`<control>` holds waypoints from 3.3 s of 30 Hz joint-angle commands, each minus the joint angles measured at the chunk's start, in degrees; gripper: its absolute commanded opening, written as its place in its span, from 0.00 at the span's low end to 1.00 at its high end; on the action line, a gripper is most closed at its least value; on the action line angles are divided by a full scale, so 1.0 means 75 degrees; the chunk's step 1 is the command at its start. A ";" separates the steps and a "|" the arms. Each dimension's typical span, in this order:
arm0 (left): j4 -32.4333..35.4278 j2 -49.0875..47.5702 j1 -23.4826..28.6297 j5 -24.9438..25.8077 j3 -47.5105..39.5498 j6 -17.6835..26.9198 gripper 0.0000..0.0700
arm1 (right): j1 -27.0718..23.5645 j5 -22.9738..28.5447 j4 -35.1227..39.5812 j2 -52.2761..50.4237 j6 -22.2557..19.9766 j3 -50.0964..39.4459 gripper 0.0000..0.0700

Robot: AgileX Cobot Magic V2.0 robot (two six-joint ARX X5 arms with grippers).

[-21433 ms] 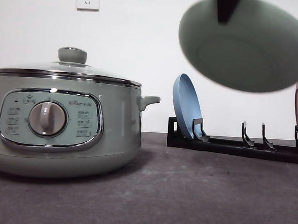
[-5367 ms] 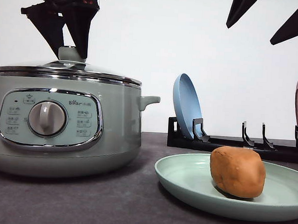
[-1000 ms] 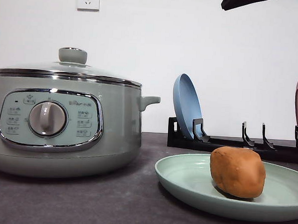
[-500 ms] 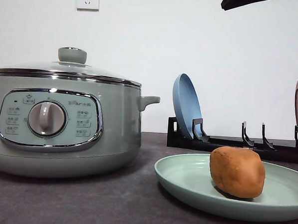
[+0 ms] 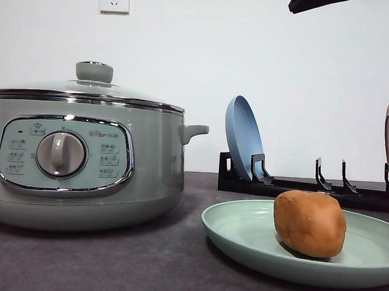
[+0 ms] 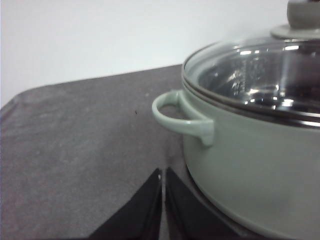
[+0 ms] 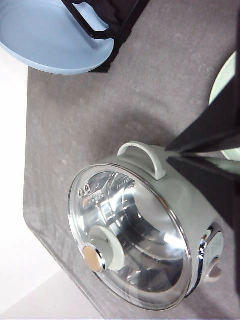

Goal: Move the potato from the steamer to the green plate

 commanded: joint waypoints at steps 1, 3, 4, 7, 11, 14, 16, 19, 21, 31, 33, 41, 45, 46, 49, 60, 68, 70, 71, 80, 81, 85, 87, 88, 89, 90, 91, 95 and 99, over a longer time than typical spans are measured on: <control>-0.0047 -0.0017 0.0020 -0.0047 -0.0064 -0.0048 0.00 | 0.0061 0.0011 0.0144 0.0023 0.0058 0.0131 0.00; -0.0194 -0.0017 0.0020 -0.0047 -0.0122 -0.0118 0.00 | 0.0061 0.0009 0.0231 0.0023 0.0058 0.0131 0.00; -0.0238 -0.0017 0.0020 -0.0047 -0.0167 -0.0207 0.00 | 0.0061 0.0009 0.0263 0.0023 0.0058 0.0131 0.00; -0.0314 -0.0017 0.0020 -0.0047 -0.0179 -0.0409 0.00 | 0.0061 0.0011 0.0301 0.0023 0.0058 0.0131 0.00; -0.0306 -0.0017 0.0020 -0.0044 -0.0179 -0.0449 0.00 | 0.0061 0.0011 0.0301 0.0023 0.0058 0.0131 0.00; -0.0308 -0.0017 0.0020 -0.0044 -0.0176 -0.0447 0.00 | 0.0061 0.0009 0.0301 0.0023 0.0058 0.0131 0.00; -0.0308 -0.0017 0.0020 -0.0044 -0.0176 -0.0448 0.00 | 0.0061 0.0011 0.0301 0.0023 0.0058 0.0131 0.00; -0.0308 -0.0017 0.0020 -0.0044 -0.0176 -0.0449 0.00 | 0.0061 0.0011 0.0301 0.0023 0.0058 0.0131 0.00; -0.0308 -0.0017 0.0020 -0.0044 -0.0176 -0.0449 0.00 | 0.0061 0.0009 0.0301 0.0023 0.0058 0.0131 0.00; -0.0308 -0.0017 0.0020 -0.0044 -0.0176 -0.0449 0.00 | 0.0061 0.0009 0.0301 0.0023 0.0058 0.0131 0.00; -0.0308 -0.0017 0.0020 -0.0044 -0.0176 -0.0449 0.00 | 0.0061 0.0009 0.0301 0.0023 0.0058 0.0131 0.00; -0.0308 -0.0017 0.0020 -0.0044 -0.0176 -0.0448 0.00 | -0.0497 0.0702 0.0298 -0.0175 -0.0719 0.0102 0.00; -0.0308 -0.0017 0.0020 -0.0044 -0.0176 -0.0449 0.00 | -0.1407 0.0720 0.0297 -0.0581 -0.0825 -0.0125 0.00; -0.0308 -0.0015 0.0020 -0.0044 -0.0176 -0.0448 0.00 | -0.1661 0.0720 0.0305 -0.0745 -0.0858 -0.0239 0.00; -0.0308 -0.0015 0.0020 -0.0041 -0.0176 -0.0446 0.00 | -0.2478 0.0718 0.0517 -0.1317 -0.0958 -0.0739 0.00; -0.0308 -0.0017 0.0020 -0.0041 -0.0176 -0.0446 0.00 | -0.4483 0.0522 0.2651 -0.4246 -0.1166 -0.3833 0.00; -0.0308 -0.0015 0.0020 -0.0041 -0.0176 -0.0446 0.00 | -0.4745 0.0524 0.2927 -0.5889 -0.1250 -0.5633 0.00; -0.0308 -0.0017 0.0020 -0.0041 -0.0176 -0.0446 0.00 | -0.4745 0.0521 0.2927 -0.6170 -0.1247 -0.5938 0.00; -0.0308 -0.0017 0.0020 -0.0041 -0.0176 -0.0446 0.00 | -0.4744 0.0517 0.2926 -0.6286 -0.1247 -0.6063 0.00; -0.0308 -0.0017 0.0020 -0.0041 -0.0176 -0.0446 0.00 | -0.4593 -0.0092 0.2687 -0.7033 -0.1428 -0.6647 0.00; -0.0308 -0.0017 0.0020 -0.0041 -0.0176 -0.0446 0.00 | -0.4545 -0.0100 0.2530 -0.7106 -0.1460 -0.6647 0.00; -0.0308 -0.0017 0.0020 -0.0041 -0.0176 -0.0446 0.00 | -0.4399 -0.0108 0.2056 -0.7222 -0.1504 -0.6650 0.00; -0.0308 -0.0017 0.0020 -0.0041 -0.0176 -0.0446 0.00 | -0.4325 -0.0137 0.1848 -0.7222 -0.1501 -0.6653 0.00; -0.0308 -0.0017 0.0020 -0.0041 -0.0176 -0.0446 0.00 | -0.4302 -0.0162 0.1767 -0.7222 -0.1500 -0.6666 0.00; -0.0308 -0.0017 0.0020 -0.0041 -0.0176 -0.0446 0.00 | -0.4284 -0.0198 0.1692 -0.7222 -0.1497 -0.6690 0.00; -0.0308 -0.0017 0.0020 -0.0041 -0.0176 -0.0446 0.00 | -0.4269 -0.0221 0.1586 -0.7222 -0.1495 -0.6703 0.00; -0.0308 -0.0017 0.0020 -0.0041 -0.0176 -0.0446 0.00 | -0.4250 -0.0219 0.1490 -0.7222 -0.1495 -0.6703 0.00; -0.0308 -0.0017 0.0020 -0.0041 -0.0176 -0.0446 0.00 | -0.4132 -0.0210 0.1198 -0.7222 -0.1503 -0.6703 0.00; -0.0308 -0.0017 0.0020 -0.0041 -0.0176 -0.0446 0.00 | -0.4121 -0.0197 0.1038 -0.7219 -0.1461 -0.6703 0.00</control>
